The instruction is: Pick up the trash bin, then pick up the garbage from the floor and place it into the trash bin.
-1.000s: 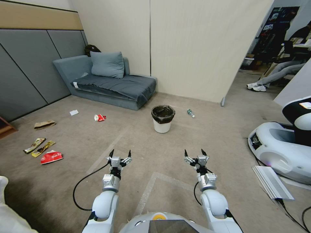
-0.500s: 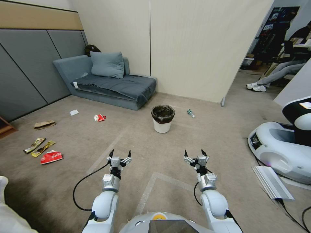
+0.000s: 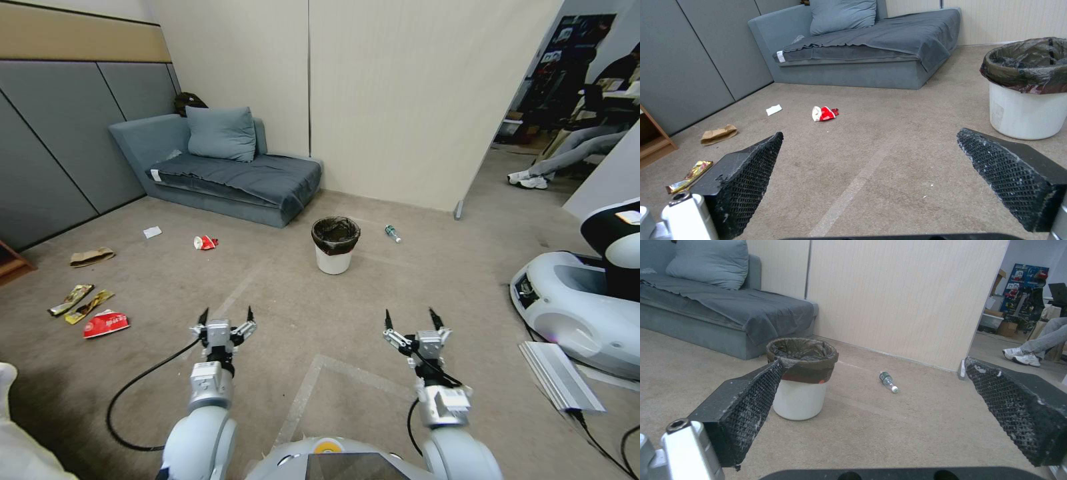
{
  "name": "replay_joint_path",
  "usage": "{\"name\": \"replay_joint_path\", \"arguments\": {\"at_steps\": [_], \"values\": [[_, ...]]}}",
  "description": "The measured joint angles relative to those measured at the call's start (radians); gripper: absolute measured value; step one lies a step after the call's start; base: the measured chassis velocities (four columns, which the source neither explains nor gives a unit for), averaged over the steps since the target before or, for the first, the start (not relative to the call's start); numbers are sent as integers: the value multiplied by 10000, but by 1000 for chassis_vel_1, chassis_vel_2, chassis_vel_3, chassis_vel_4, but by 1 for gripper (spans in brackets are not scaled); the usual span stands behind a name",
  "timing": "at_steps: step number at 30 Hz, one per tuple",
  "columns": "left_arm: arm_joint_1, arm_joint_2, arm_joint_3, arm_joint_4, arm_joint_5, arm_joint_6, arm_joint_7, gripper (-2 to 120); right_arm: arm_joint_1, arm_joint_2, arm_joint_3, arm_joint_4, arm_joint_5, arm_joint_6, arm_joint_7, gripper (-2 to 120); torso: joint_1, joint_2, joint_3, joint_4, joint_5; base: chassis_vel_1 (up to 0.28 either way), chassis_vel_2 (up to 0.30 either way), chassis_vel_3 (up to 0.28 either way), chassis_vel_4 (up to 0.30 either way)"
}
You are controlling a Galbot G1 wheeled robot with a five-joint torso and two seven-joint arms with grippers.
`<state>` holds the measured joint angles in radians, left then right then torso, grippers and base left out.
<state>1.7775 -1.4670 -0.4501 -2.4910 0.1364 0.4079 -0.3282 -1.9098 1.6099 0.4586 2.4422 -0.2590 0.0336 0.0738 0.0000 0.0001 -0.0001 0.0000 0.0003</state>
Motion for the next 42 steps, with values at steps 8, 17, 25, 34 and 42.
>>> {"name": "replay_joint_path", "arguments": {"at_steps": [8,17,25,34,42], "values": [[-35,64,30,120,83,-124,24,100,107,-7,-12,-443,241,879,-26,100,0,0,1,-1,-4,0,0,0,0],[-72,119,46,181,-7,-207,67,100,119,-11,-12,-480,269,923,-40,100,0,0,1,0,-3,0,0,0,0],[-66,115,48,188,-8,-226,61,100,109,-13,-16,-476,268,943,-36,100,-1,0,0,0,-3,0,0,0,0],[-85,108,36,213,5,-250,60,100,104,-16,-17,-472,269,953,-30,100,0,0,0,-1,-3,-128,120,119,-129],[-82,91,46,233,57,-280,67,100,102,-17,-16,-471,273,958,-28,100,0,0,2,0,-3,-200,201,219,-224]]}}
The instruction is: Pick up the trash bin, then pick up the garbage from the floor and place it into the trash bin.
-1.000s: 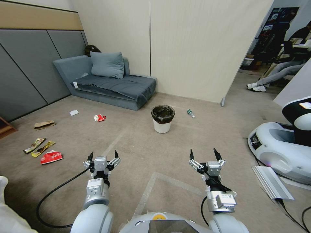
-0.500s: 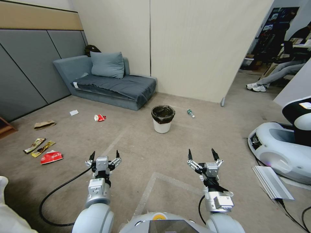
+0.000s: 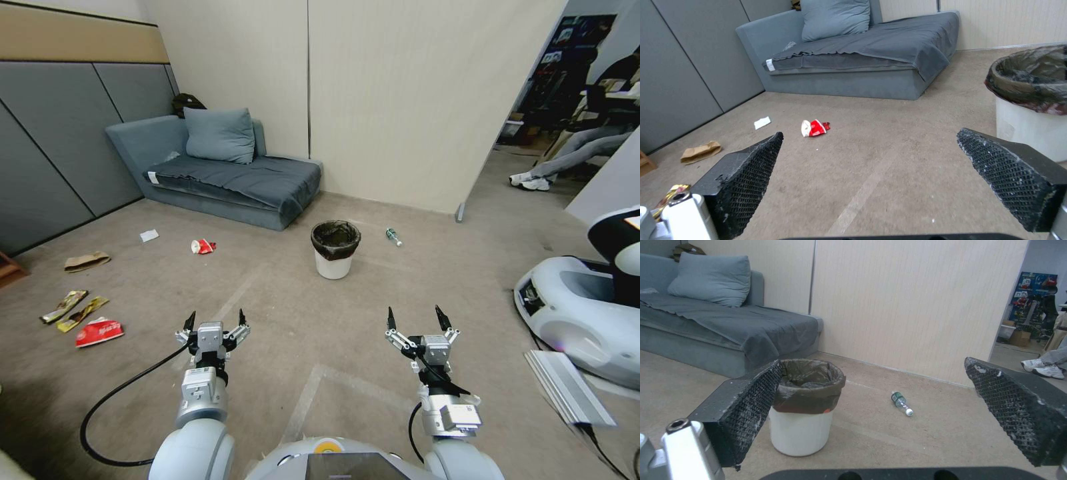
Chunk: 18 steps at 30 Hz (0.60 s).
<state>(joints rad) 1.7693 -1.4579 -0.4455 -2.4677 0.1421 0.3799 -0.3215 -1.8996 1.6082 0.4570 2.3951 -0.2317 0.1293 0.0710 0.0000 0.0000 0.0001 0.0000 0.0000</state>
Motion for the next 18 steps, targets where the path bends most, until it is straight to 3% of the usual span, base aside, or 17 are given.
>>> {"name": "replay_joint_path", "arguments": {"at_steps": [18], "values": [[12,-24,51,35,89,-31,32,100,-1,-1,9,-3,13,28,0,100,0,0,-1,1,0,-180,186,180,-191]]}}
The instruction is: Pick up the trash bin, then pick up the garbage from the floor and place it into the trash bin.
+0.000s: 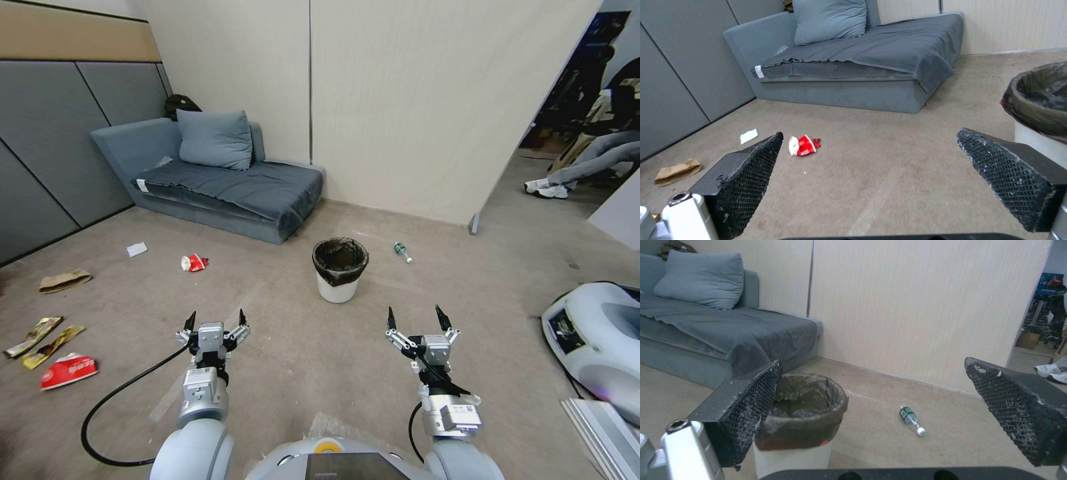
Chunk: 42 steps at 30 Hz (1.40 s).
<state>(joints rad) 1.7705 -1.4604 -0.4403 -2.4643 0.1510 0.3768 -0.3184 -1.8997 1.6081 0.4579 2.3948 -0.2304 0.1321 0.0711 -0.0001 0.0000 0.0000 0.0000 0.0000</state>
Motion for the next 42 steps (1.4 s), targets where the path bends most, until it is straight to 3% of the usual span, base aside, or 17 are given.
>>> {"name": "replay_joint_path", "arguments": {"at_steps": [42], "values": [[34,-40,35,36,97,-40,3,100,37,-1,41,-231,32,197,-80,100,1,-1,1,0,0,-175,178,174,-180]]}}
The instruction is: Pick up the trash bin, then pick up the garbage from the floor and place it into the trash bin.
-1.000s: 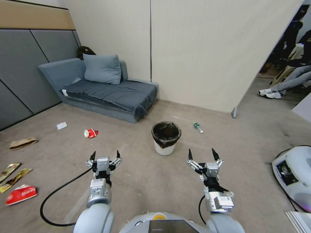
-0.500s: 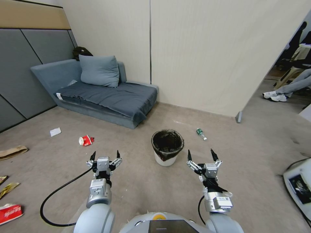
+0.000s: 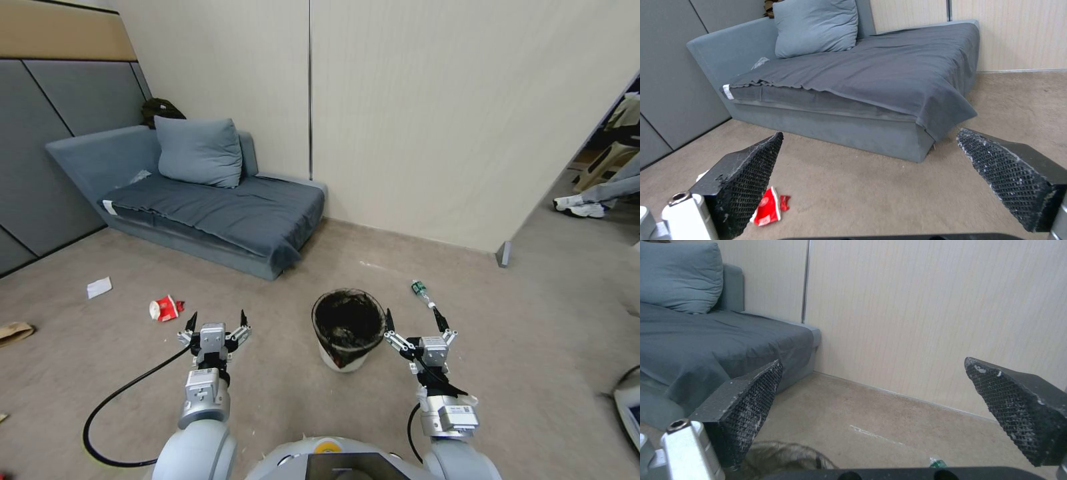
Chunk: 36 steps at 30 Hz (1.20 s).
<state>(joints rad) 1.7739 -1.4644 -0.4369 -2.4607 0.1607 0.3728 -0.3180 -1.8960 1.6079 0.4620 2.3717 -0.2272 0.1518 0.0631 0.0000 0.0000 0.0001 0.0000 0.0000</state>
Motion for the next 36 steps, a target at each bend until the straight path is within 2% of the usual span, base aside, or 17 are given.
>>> {"name": "replay_joint_path", "arguments": {"at_steps": [8,26,30,36], "values": [[26,0,65,1,12,-1,0,100,20,0,0,-59,-10,207,-51,100,1,0,0,0,0,-108,88,92,-92],[110,24,430,-97,61,69,73,100,29,0,1,-119,-55,421,-133,100,0,0,-1,0,0,0,0,0,0],[186,78,715,-95,-40,83,225,100,29,0,2,-119,-63,423,-132,100,0,0,-1,0,0,0,0,0,0],[274,201,1191,-96,-591,85,773,100,29,0,15,-120,-81,423,-114,100,0,0,-1,0,1,0,0,0,0]]}}
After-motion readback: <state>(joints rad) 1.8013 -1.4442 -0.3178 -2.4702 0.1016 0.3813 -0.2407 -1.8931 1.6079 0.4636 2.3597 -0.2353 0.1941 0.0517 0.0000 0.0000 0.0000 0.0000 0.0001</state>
